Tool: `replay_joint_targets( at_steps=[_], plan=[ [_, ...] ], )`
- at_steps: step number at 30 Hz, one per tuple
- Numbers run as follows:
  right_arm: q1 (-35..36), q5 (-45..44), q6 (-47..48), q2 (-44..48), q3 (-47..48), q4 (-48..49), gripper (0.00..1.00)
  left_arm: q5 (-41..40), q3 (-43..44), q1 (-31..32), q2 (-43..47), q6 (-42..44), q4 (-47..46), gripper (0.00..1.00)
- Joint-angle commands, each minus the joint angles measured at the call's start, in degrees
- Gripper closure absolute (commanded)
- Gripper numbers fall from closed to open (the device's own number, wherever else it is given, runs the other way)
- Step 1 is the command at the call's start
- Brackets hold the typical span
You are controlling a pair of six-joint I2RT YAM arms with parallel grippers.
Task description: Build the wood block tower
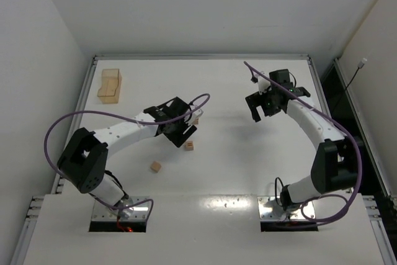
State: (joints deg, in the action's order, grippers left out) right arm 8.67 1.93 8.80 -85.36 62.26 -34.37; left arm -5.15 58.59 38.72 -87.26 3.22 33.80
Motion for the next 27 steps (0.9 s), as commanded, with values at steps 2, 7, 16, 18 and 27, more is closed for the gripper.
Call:
replay_joint_targets(
  at_steps=[2,7,16,18,27],
  plan=[
    [-1.54,3.25,-0.89,-0.16,3.04,1.32,0.02,-1.53,-0.05,0.83,-1.67,0.99,-4.18,0.37],
    [-2.16,4.57,-0.89,-1.21,3.04,0.8,0.02,-1.01,0.47,0.83,-3.96,2.05,-4.89,0.38],
    [-3.83,5.89,-0.89,-2.26,3.04,0.27,0.02,1.28,2.23,0.83,-7.83,3.1,-5.94,0.39],
    [-3.83,5.89,-0.89,-2.79,3.57,0.27,0.02,1.98,2.75,0.83,-8.44,3.1,-5.94,0.4],
    [-4.36,7.46,-0.89,-3.32,3.57,-0.26,0.03,3.13,3.29,0.83,-10.64,3.1,-6.56,0.46]
  ],
)
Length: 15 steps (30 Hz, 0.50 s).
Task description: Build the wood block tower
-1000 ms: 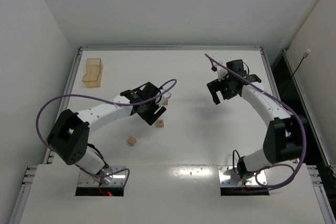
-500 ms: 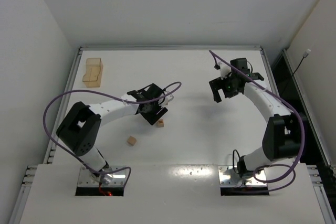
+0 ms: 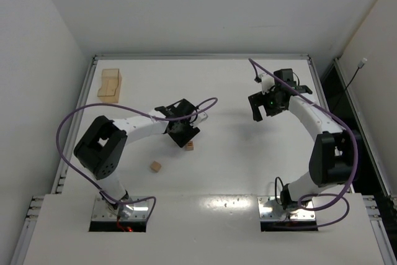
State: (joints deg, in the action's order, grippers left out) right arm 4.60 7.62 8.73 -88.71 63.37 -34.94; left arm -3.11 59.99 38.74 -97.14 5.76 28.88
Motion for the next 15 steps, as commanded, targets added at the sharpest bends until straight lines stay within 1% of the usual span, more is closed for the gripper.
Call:
replay_joint_targets(
  at_steps=[1,5,6,8,10,11,12,13,15],
  plan=[
    [-0.29,1.79,-0.82,0.02,2.46,0.31,0.03,1.09,2.5,0.81,-0.77,0.57,-1.64,0.47],
    [-0.29,1.79,-0.82,-0.5,2.46,-0.22,0.03,2.32,2.5,0.81,-1.91,0.57,-1.64,0.52],
    [-0.29,1.79,-0.82,-0.5,2.98,-0.22,0.03,2.32,3.03,0.81,-1.91,0.57,-1.64,0.52],
    [-0.29,1.79,-0.82,-0.5,2.98,-0.22,0.03,2.32,3.03,0.28,-3.13,0.57,-1.64,0.58],
    [-0.29,1.79,-0.82,-1.03,2.98,-0.22,0.05,2.85,3.03,-0.33,-3.14,0.57,-1.64,0.65],
    [-0.29,1.79,-0.3,-1.03,2.98,-0.22,0.05,2.85,3.64,-0.33,-3.75,0.57,-1.64,0.72],
    [-0.29,1.79,-0.29,-1.03,2.98,-0.22,0.05,2.85,3.65,-0.33,-4.28,0.57,-1.64,0.76],
    [-0.29,1.79,-0.29,-1.03,2.98,-0.22,0.05,2.85,4.34,-1.03,-4.28,0.57,-1.64,0.84],
    [-0.29,2.31,-0.29,-1.03,2.98,-0.22,0.06,3.38,4.87,-1.56,-4.28,0.57,-0.94,0.91]
  ],
)
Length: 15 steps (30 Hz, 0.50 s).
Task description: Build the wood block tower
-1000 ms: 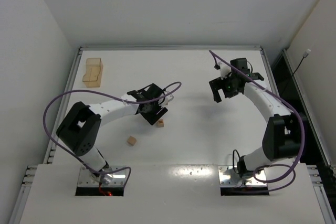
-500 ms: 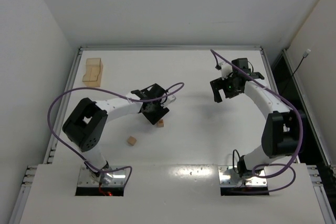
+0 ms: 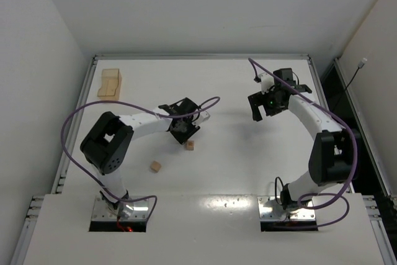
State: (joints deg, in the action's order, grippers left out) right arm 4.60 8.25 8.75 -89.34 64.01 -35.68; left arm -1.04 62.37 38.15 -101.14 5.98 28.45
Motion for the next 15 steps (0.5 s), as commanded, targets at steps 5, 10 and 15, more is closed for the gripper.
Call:
replay_joint_targets(
  at_steps=[5,10,15],
  plan=[
    [-0.29,2.29,-0.32,-0.92,2.35,0.53,0.06,1.3,3.02,-2.64,4.62,0.35,0.82,1.0],
    [-0.29,2.82,-0.32,-0.92,2.35,0.53,0.06,5.6,9.06,-2.64,9.82,10.62,7.98,1.0],
    [-0.29,3.96,-0.32,-1.45,2.88,0.53,0.06,13.86,27.85,-4.13,5.0,21.17,22.87,1.0]
  ],
)
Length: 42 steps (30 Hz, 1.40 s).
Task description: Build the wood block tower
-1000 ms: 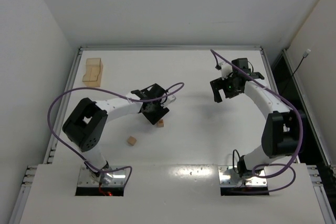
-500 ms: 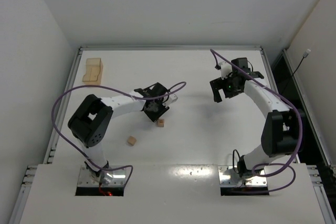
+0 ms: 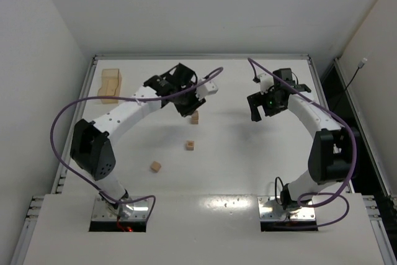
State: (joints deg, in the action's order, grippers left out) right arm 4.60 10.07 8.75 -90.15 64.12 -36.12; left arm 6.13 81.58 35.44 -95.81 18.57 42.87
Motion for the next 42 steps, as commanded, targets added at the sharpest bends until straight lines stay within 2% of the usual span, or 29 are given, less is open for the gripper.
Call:
replay_joint_targets(
  at_steps=[1,4,8,9,13,23,35,42],
  plan=[
    [-0.29,2.15,-0.32,-0.64,2.77,0.96,0.07,8.27,10.6,-2.82,-2.17,11.55,9.67,1.0],
    [-0.29,2.68,-0.32,-1.17,3.29,0.96,0.07,10.56,18.5,-3.88,-6.65,16.38,15.29,1.0],
    [-0.29,3.21,0.21,-1.17,3.29,0.43,0.08,16.88,28.88,-6.78,-17.97,20.27,25.92,1.0],
    [-0.29,3.21,0.21,-1.17,3.29,0.43,0.08,16.9,32.55,-6.79,-19.57,20.89,27.25,1.0],
    [-0.29,3.82,0.21,-1.17,3.29,0.43,0.08,16.11,38.46,-7.4,-24.95,21.42,30.25,1.0],
    [-0.29,4.35,0.21,-1.78,3.82,0.43,0.09,14.27,39.0,-7.93,-26.71,20.9,29.46,1.0],
    [-0.29,4.35,0.21,-2.31,4.35,0.43,0.09,11.89,37.86,-5.73,-28.55,20.37,27.26,1.0],
    [-0.29,3.82,0.21,-2.31,4.35,0.43,0.09,11.89,40.49,-5.21,-30.83,20.9,27.26,1.0]
  ],
)
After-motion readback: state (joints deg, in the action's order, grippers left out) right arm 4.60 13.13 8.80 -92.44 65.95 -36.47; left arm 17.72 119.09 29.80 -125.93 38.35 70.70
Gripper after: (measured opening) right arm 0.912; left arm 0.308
